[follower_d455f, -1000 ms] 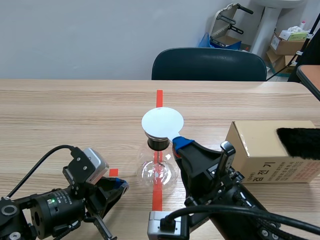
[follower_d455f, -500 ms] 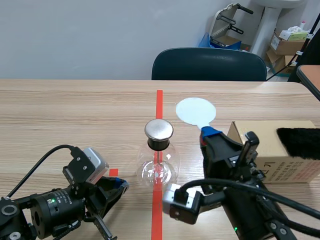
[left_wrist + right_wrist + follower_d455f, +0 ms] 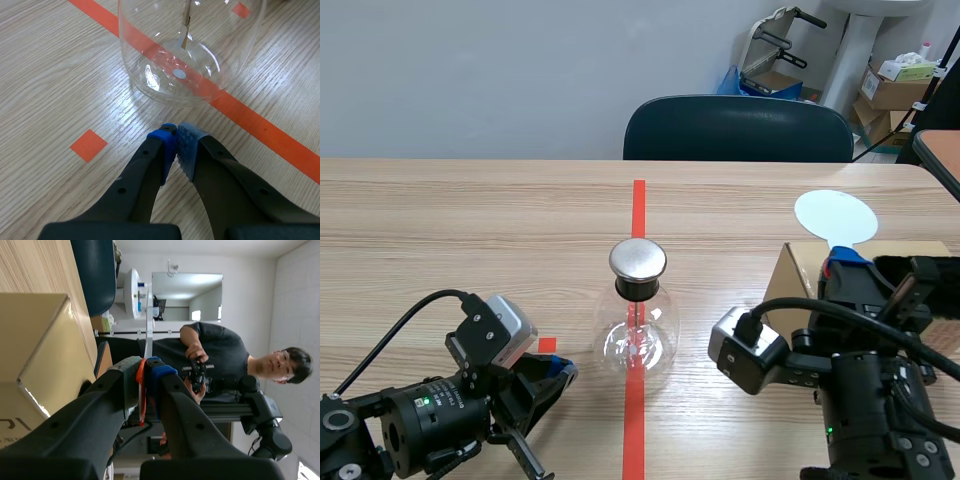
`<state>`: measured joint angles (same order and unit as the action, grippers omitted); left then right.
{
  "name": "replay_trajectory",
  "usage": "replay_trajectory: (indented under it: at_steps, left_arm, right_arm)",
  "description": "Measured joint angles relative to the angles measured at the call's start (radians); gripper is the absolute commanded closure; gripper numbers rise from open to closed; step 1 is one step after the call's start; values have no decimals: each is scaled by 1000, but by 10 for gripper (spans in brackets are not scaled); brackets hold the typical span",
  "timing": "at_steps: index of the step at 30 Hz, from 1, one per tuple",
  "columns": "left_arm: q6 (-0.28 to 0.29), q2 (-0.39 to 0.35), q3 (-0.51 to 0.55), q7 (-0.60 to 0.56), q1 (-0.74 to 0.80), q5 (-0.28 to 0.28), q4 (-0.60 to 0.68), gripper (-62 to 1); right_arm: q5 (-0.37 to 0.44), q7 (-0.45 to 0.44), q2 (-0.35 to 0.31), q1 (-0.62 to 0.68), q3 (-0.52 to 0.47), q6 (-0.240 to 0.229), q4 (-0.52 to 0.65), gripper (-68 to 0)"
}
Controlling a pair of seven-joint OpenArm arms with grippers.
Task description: Do the electroscope experiment
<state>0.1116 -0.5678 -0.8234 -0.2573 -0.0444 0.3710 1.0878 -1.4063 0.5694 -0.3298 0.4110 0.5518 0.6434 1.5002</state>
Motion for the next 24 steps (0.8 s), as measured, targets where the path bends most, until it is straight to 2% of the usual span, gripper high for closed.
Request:
replay_trajectory:
  at_steps: [24]
  left_arm:
    - [0, 0, 0, 0, 0, 0, 0, -41]
  right_arm:
    - [0, 16, 0, 0, 0, 0, 0, -9]
